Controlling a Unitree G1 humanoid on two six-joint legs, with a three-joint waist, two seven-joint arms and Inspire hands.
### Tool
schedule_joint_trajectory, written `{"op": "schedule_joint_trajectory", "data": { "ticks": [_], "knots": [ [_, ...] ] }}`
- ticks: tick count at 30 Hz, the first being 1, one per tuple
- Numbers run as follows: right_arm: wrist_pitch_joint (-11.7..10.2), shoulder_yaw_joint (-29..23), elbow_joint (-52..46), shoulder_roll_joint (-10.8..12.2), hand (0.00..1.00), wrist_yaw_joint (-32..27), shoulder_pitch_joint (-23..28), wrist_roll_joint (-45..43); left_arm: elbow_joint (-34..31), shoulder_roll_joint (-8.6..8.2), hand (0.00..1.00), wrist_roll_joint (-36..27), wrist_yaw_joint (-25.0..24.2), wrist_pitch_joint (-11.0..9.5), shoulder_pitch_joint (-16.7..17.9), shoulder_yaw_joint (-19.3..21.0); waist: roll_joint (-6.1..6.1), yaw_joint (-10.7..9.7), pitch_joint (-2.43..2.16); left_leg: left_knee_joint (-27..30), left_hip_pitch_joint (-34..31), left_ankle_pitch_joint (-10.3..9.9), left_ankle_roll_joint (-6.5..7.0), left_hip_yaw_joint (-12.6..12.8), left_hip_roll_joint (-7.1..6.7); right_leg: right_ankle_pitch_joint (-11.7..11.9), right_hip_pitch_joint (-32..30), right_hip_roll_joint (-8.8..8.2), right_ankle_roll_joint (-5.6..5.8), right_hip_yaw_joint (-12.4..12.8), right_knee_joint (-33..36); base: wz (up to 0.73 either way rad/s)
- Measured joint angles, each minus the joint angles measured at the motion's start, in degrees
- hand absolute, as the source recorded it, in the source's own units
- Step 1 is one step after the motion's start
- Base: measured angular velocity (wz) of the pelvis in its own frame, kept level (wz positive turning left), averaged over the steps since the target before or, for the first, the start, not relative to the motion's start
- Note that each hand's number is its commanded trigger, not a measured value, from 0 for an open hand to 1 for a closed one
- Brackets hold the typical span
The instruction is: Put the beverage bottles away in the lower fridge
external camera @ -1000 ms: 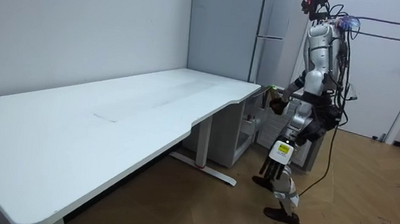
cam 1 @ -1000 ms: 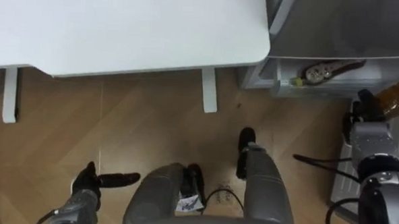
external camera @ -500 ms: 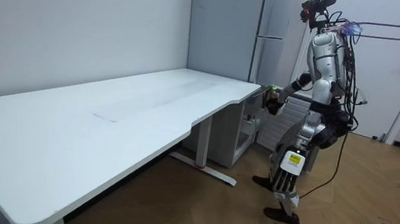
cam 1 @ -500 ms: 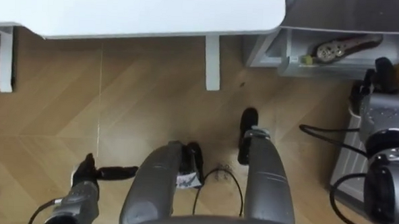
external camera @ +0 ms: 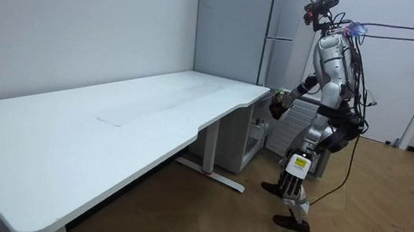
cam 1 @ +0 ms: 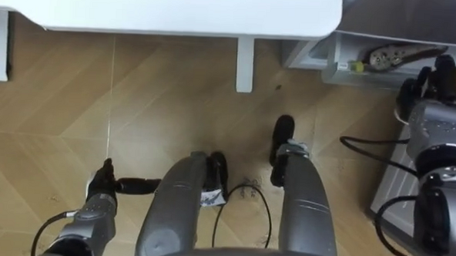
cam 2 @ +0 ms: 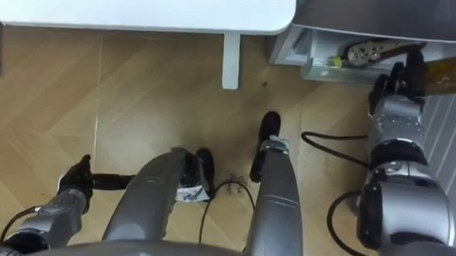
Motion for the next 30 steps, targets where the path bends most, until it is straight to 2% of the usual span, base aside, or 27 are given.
{"op": "schedule_joint_trajectory", "data": {
  "ticks": [1, 3, 6, 8, 11, 15, 19, 21, 22, 23, 27, 30],
  "knots": [
    [0.54, 1.11, 0.0, -0.01, 1.0, 0.22, -0.24, -0.43, -0.22, 0.13, 0.0, 0.03, 0.02, 0.18, 0.0, 0.01, 0.0, 0.0, 0.0, 0.0, -0.01, 0.02, -0.03, -0.05, 0.0, -0.01, 0.0, -0.02, -0.03, -0.05, 0.02, 0.06],
    [3.27, 5.83, 0.0, -0.01, 1.0, 2.24, -1.69, -1.41, -0.94, 0.44, 0.0, -0.08, 0.14, 0.6, -0.01, 0.01, -0.09, 0.29, -0.03, -0.01, -0.11, 0.16, -0.27, -0.51, -0.09, -0.07, 0.09, -0.2, -0.13, -0.44, 0.07, 0.1],
    [4.15, 6.19, 0.72, 1.1, 1.0, 3.17, -2.38, 0.33, -1.04, 0.48, 0.0, -0.18, 0.45, 1.16, 0.06, -0.03, -0.16, 0.71, -0.07, -0.01, -0.09, 0.28, -0.47, -1.23, -0.28, -0.14, 0.48, -0.62, -0.29, -1.27, 0.07, 0.16],
    [6.05, 6.89, 2.33, 1.11, 1.0, 4.3, -1.36, 0.39, -1.13, 0.58, 0.0, -0.19, 0.88, 2.22, 0.34, -0.08, -0.57, 0.95, 0.0, -0.06, -0.14, 0.46, -0.7, -2.13, -0.97, -0.17, 0.79, -1.09, -0.33, -1.93, -0.02, 0.16],
    [8.38, 8.02, 2.71, 1.47, 1.0, 4.61, -0.56, 0.56, -1.12, 0.61, 0.0, -0.15, 1.3, 3.97, 0.57, -0.71, -1.33, 1.48, -0.06, -0.07, -0.2, 0.46, -0.7, -2.39, -0.85, -0.06, 1.31, -1.17, -0.1, -2.07, -0.65, 0.03],
    [11.23, 8.6, 5.08, 1.63, 1.0, 5.68, -0.64, 0.56, -1.84, 0.61, 0.0, -0.08, 2.12, 5.54, 0.59, -1.7, -1.36, 1.94, -0.05, -0.06, -0.22, 0.73, -0.45, -3.21, -0.92, 0.39, 2.66, -1.54, 0.32, -3.54, -2.18, 0.13],
    [12.36, 9.51, 5.63, 1.78, 1.0, 6.85, -0.72, -1.19, -3.78, 0.6, 0.0, -0.13, 2.15, 7.27, 0.74, -3.19, -1.37, 3.43, -0.05, -0.17, -0.17, 0.99, -0.12, -3.65, -1.15, 0.33, 2.74, -1.97, 0.43, -3.82, -2.17, 0.08],
    [12.39, 9.72, 5.63, 2.54, 1.0, 6.89, -0.73, -1.22, -4.08, 0.63, 0.0, -0.34, 2.18, 8.19, 0.76, -3.63, -1.38, 3.76, -0.04, -0.26, -0.05, 0.98, -0.1, -3.87, -1.27, 0.03, 2.81, -2.03, 0.62, -3.85, -2.05, 0.0],
    [12.42, 9.72, 5.63, 2.7, 0.06, 6.89, -0.73, -1.22, -4.08, 0.63, 0.0, -0.34, 2.22, 8.42, 0.76, -3.85, -1.38, 3.78, -0.04, -0.29, -0.03, 0.98, -0.1, -3.92, -1.29, -0.04, 2.81, -2.04, 0.64, -3.86, -2.03, 0.0],
    [12.54, 9.72, 5.63, 2.97, 0.0, 6.84, -0.73, -1.22, -4.11, 0.62, 0.0, -0.34, 2.27, 8.8, 0.76, -4.37, -1.38, 3.85, -0.04, -0.36, -0.03, 0.98, -0.11, -4.01, -1.3, -0.29, 2.82, -2.04, 0.85, -3.92, -2.02, 0.0],
    [13.52, 9.4, 5.63, 3.21, 0.0, 6.74, -0.73, -1.22, -4.56, 0.57, 0.0, -0.07, 2.29, 10.63, 0.76, -4.48, -1.37, 4.0, -0.04, -0.51, -0.29, 0.98, -0.13, -4.65, -1.34, -0.79, 2.81, -2.09, 0.84, -4.59, -2.03, 0.05],
    [13.59, 9.19, 5.56, 3.19, 0.0, 6.9, -0.75, -2.59, -4.72, 0.55, 0.0, -0.07, 2.28, 10.86, 0.77, -4.36, -1.36, 4.64, -0.04, -0.73, -0.27, 0.98, -0.13, -4.95, -1.44, -0.89, 2.86, -2.09, 0.66, -4.75, -2.03, 0.01]
  ]
}}
